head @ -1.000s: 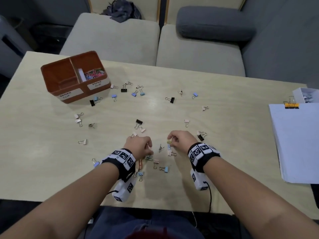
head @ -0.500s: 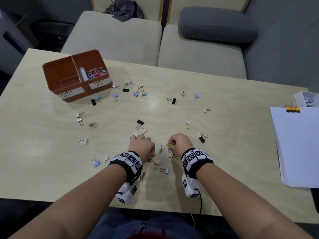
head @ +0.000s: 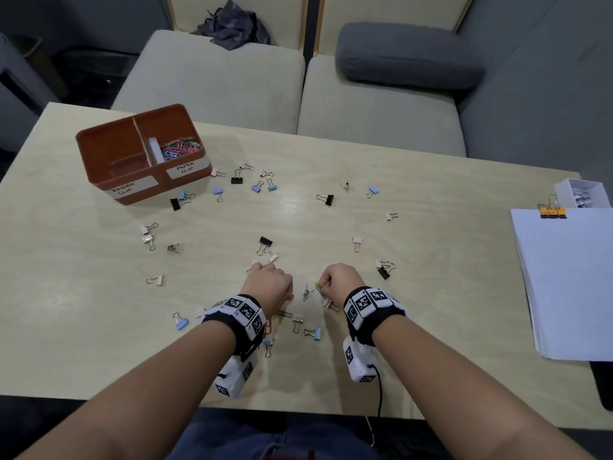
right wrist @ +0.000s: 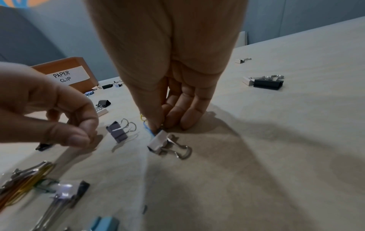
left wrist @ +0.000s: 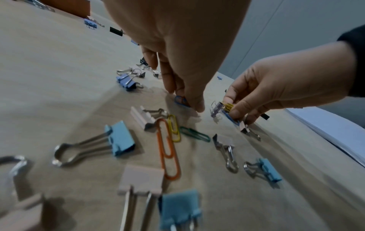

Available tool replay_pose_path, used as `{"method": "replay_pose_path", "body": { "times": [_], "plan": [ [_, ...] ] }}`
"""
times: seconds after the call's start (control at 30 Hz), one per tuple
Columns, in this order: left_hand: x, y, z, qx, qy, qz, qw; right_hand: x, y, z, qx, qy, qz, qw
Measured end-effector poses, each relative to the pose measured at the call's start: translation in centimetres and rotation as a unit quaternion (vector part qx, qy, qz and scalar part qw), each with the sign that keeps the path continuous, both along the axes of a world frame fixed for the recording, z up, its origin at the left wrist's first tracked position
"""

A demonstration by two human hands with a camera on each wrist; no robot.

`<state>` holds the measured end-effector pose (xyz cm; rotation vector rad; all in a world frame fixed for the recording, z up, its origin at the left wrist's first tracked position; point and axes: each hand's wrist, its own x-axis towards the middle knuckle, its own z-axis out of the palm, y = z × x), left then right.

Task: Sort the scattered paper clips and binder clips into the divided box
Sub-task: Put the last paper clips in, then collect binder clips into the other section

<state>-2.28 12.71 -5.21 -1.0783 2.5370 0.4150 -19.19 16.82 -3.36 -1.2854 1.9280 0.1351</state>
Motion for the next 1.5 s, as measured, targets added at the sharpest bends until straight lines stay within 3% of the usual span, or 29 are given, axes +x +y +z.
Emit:
{"method": "replay_pose_path", "body": {
  "times": [0.27,0.53,0.7,1.0,1.27,1.5],
  "plan": [
    [0.7,-2.3,2.1,0.113,0.148,0.108,0.977,-0.5,0.1,0.3,-0.024,-0.002,0.003,1.000],
    [3.2,-3.6,3.8,0.134,0.202,0.131,0.961,-1.2,0.8,0.4,-0.063,-0.003,-0.017,0.998],
    [5.8,-3.1,4.1,0.181,0.207,0.173,0.946,-0.1,1.0,0.6,-0.076,-0.047,-0.028,0.996],
    [7.9,0.8,2.9,0.246,0.155,0.159,0.943,4.8,1.7,0.5,-0.066,-0.083,0.008,0.994],
    [6.6,2.4,1.1,0.131,0.076,0.052,0.987,7.4,2.2,-0.1,-0.064,0.051,0.115,0.990],
    [6.4,0.9,0.4,0.070,0.027,-0.003,0.997,8.5,2.3,-0.3,-0.063,0.132,0.160,0.976]
  ]
}}
